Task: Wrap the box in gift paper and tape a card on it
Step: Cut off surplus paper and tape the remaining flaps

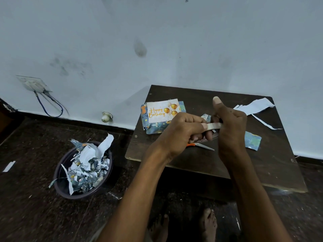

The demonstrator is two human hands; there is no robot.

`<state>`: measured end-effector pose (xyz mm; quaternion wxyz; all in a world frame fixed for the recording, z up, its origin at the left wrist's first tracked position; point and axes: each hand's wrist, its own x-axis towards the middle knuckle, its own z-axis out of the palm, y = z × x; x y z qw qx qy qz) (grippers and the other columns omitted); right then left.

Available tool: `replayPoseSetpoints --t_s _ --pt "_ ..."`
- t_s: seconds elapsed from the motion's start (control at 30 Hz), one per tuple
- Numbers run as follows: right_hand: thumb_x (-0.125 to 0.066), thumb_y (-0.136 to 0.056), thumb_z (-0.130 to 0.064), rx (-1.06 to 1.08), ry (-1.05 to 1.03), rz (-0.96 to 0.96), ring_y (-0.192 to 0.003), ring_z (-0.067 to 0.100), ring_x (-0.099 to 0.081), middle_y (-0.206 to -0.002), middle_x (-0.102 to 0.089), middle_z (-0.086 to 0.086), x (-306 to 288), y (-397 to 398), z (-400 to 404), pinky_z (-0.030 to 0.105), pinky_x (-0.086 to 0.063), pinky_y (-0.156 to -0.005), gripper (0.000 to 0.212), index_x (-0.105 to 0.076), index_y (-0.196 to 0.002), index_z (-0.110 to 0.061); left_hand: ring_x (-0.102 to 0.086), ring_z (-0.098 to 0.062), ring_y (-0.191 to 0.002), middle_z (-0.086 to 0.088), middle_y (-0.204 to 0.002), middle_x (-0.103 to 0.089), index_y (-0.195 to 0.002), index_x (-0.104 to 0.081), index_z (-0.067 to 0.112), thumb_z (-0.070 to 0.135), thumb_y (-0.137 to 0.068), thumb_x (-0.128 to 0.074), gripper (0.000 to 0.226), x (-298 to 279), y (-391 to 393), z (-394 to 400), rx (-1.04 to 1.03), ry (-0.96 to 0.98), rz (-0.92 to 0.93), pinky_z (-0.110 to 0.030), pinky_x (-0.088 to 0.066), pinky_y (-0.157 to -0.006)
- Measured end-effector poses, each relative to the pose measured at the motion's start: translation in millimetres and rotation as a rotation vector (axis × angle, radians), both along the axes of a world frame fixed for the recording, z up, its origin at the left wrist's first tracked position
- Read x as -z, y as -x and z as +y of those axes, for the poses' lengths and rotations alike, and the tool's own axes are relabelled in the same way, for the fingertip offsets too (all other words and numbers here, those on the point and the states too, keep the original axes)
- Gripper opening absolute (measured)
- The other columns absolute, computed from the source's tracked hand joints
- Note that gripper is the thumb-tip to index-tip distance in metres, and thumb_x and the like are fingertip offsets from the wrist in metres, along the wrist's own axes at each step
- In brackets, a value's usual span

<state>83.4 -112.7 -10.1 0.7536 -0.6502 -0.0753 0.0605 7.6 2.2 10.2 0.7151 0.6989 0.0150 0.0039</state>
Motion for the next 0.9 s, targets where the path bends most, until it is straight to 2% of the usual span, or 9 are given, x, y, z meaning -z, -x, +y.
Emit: replayPoseSetpoints --t_s 0.1,0.23,0.43,0.57,0.63,0.7,0.73,0.8,0.9 --pt "-0.067 -0.092 -0.034 -0.004 -0.001 0.013 -0.044 0.026 -0.027 -0.042 -0.027 0.000 0.3 2.1 0.6 0.029 -0.027 -0.045 0.065 -0.027 -0.047 -0.010 -0.036 -0.009 -0.048 -0.004 -0.048 -0.041 -0.073 -0.071 0.000 0.014 -0.085 -0.048 0.029 -1.4 0.2 -1.3 0.041 0.009 0.008 -0.018 -0.035 -0.053" --pt "-0.066 -0.096 -0.028 0.022 -0.074 0.184 -0.041 0.016 -0.029 -0.041 -0.031 -0.003 2.6 -3.8 0.3 0.030 -0.029 -0.048 0.066 -0.036 -0.038 -0.020 -0.036 -0.006 -0.048 -0.001 -0.050 -0.043 -0.081 -0.070 -0.005 0.006 -0.082 -0.043 0.029 -2.0 -0.2 -2.4 0.105 0.049 0.011 -0.017 -0.031 -0.051" --pt "-0.068 -0.085 -0.040 -0.003 -0.151 0.237 -0.043 0.015 -0.033 -0.046 -0.033 0.001 4.5 -7.3 -2.1 0.033 -0.030 -0.052 0.054 -0.038 -0.044 -0.020 -0.037 -0.006 -0.049 -0.001 -0.052 -0.043 -0.083 -0.071 -0.002 0.006 -0.081 -0.041 0.031 -1.9 -0.8 -0.7 0.133 0.071 0.009 -0.016 -0.033 -0.052" --pt "-0.068 -0.093 -0.035 0.030 -0.017 0.061 -0.040 0.019 -0.032 -0.042 -0.034 0.000 1.8 -3.0 0.2 0.029 -0.033 -0.046 0.065 -0.038 -0.039 -0.019 -0.039 -0.011 -0.053 -0.024 -0.058 -0.048 -0.074 -0.069 0.001 0.014 -0.083 -0.045 0.029 -1.9 -0.4 0.3 0.054 0.029 0.008 -0.017 -0.036 -0.054" --pt "-0.063 -0.100 -0.031 0.020 0.052 -0.090 -0.036 0.024 -0.034 -0.041 -0.031 0.009 0.4 2.7 1.5 0.034 -0.035 -0.045 0.068 -0.035 -0.043 -0.008 -0.039 -0.015 -0.053 -0.037 -0.066 -0.051 -0.068 -0.066 0.002 0.021 -0.087 -0.052 0.031 -1.9 0.0 -1.7 0.000 -0.003 0.024 -0.018 -0.037 -0.053" --pt "-0.060 -0.103 -0.033 0.002 0.117 -0.212 -0.035 0.026 -0.036 -0.042 -0.031 0.021 -0.3 7.2 1.8 0.034 -0.033 -0.043 0.071 -0.032 -0.051 0.005 -0.039 -0.015 -0.051 -0.031 -0.063 -0.053 -0.067 -0.065 -0.002 0.024 -0.087 -0.056 0.033 -2.1 0.2 -4.6 -0.032 -0.023 0.039 -0.019 -0.035 -0.052" --pt "-0.057 -0.103 -0.037 -0.002 0.150 -0.264 -0.037 0.026 -0.034 -0.043 -0.031 0.022 -0.8 8.2 2.4 0.035 -0.031 -0.043 0.072 -0.031 -0.051 0.004 -0.038 -0.017 -0.050 -0.024 -0.060 -0.053 -0.066 -0.065 -0.001 0.023 -0.086 -0.057 0.033 -2.0 -0.1 -5.1 -0.040 -0.030 0.042 -0.022 -0.033 -0.052" --pt "-0.051 -0.103 -0.046 -0.013 0.179 -0.326 -0.043 0.024 -0.029 -0.043 -0.029 0.010 -1.9 9.0 2.9 0.037 -0.026 -0.046 0.070 -0.030 -0.050 -0.006 -0.036 -0.025 -0.051 -0.019 -0.058 -0.053 -0.059 -0.064 0.006 0.023 -0.086 -0.057 0.032 -2.0 -0.7 -4.4 -0.043 -0.043 0.040 -0.028 -0.031 -0.052" --pt "-0.045 -0.105 -0.045 -0.050 0.156 -0.320 -0.044 0.018 -0.028 -0.044 -0.029 -0.003 -2.2 9.0 2.5 0.035 -0.026 -0.048 0.066 -0.031 -0.049 -0.012 -0.033 -0.028 -0.053 -0.033 -0.057 -0.050 -0.052 -0.063 0.010 0.021 -0.085 -0.055 0.036 -2.6 -1.0 -3.2 -0.040 -0.049 0.028 -0.029 -0.031 -0.052"
